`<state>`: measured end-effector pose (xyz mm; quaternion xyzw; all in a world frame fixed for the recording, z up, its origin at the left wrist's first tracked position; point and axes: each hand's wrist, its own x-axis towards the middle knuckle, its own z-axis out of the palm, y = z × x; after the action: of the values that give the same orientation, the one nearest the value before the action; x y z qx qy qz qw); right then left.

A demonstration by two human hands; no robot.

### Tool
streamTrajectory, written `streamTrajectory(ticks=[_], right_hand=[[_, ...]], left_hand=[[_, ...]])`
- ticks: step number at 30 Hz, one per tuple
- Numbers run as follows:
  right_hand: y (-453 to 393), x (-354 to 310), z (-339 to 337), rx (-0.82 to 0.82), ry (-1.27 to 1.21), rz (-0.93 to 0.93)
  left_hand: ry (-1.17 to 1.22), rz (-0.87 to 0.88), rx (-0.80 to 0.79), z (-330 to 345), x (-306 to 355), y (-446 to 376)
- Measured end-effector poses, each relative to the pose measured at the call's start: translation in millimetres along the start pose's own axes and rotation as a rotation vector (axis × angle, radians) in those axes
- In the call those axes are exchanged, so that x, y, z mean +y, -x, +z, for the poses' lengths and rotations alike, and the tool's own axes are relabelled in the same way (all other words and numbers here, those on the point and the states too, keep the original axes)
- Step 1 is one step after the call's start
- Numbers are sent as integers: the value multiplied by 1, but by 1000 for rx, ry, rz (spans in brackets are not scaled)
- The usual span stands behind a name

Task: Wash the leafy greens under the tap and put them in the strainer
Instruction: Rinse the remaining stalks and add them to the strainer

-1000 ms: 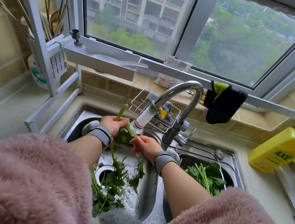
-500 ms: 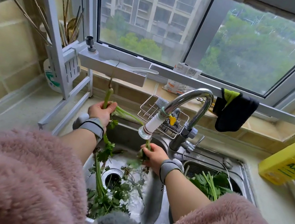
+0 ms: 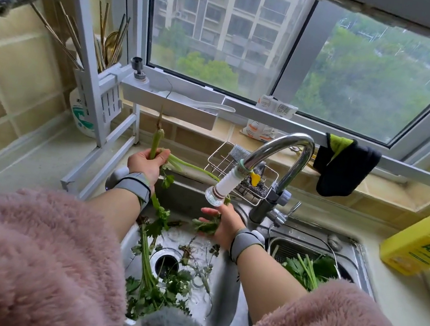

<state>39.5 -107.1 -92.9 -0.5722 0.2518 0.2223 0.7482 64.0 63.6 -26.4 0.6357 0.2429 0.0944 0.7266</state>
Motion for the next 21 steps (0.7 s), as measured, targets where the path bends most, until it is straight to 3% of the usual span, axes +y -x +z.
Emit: streamTrajectory(ticks=[2, 6, 11, 21], right_hand=[[0, 0, -3, -25, -66, -69], [-5, 7, -10, 59, 161, -149], [0, 8, -10, 111, 63, -109], [3, 9, -9, 108, 303, -118]], left_hand=[[-1, -4, 4, 0, 0, 0], [8, -14, -6, 1, 0, 0], [-11, -1, -2, 1, -1, 2], [-9, -17, 6, -1, -1, 2]])
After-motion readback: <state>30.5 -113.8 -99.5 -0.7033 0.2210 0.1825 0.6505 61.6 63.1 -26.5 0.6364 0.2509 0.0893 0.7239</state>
